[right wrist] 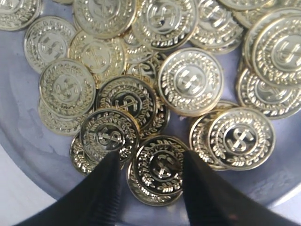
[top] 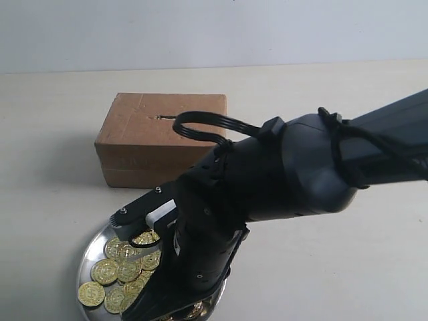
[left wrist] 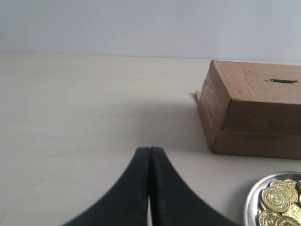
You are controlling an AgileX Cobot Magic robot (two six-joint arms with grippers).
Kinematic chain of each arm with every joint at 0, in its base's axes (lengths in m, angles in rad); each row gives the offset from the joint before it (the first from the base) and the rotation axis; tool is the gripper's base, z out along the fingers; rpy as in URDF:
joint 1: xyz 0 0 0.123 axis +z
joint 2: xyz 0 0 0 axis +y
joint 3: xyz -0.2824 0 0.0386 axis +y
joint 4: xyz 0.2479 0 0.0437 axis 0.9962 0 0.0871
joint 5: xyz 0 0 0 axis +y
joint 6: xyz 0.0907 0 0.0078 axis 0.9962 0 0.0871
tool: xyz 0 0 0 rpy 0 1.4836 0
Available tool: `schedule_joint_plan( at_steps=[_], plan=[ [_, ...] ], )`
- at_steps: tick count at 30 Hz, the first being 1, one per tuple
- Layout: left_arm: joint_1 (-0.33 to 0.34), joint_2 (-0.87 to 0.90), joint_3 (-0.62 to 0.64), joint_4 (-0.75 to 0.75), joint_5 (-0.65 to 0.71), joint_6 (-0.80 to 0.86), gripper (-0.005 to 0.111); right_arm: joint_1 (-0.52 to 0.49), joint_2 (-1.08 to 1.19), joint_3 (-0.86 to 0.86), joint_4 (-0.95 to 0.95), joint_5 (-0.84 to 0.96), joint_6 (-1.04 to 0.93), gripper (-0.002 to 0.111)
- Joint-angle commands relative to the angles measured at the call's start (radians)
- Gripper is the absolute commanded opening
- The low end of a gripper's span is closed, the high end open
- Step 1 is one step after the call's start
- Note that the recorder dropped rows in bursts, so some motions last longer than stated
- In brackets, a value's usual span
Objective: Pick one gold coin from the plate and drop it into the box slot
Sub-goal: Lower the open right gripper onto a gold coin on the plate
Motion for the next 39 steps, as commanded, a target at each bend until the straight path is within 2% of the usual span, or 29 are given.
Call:
schedule_joint_plan(
  at_steps=[1, 6, 12, 39],
  plan=[
    [0.004, -0.004, -0.001, -0.009, -0.005, -0.003, 0.0, -0.005, -0.003, -0.003, -0.034, -0.009, 0.01, 0.042],
    [0.004, -0.004, -0.001, -0.009, -0.005, -0.003, 0.0, -0.009, -0.002, -0.003, -0.036, -0.009, 0.01, 0.042],
    [0.004, -0.004, -0.001, -0.009, -0.005, -0.003, 0.0, -0.012, 0.002, -0.003, -0.036, -0.016, 0.008, 0.052],
    [0.004, -0.004, -0.001, -0.009, -0.005, -0.003, 0.0, -0.014, 0.02, -0.003, -0.012, -0.002, 0.008, 0.051]
  ],
)
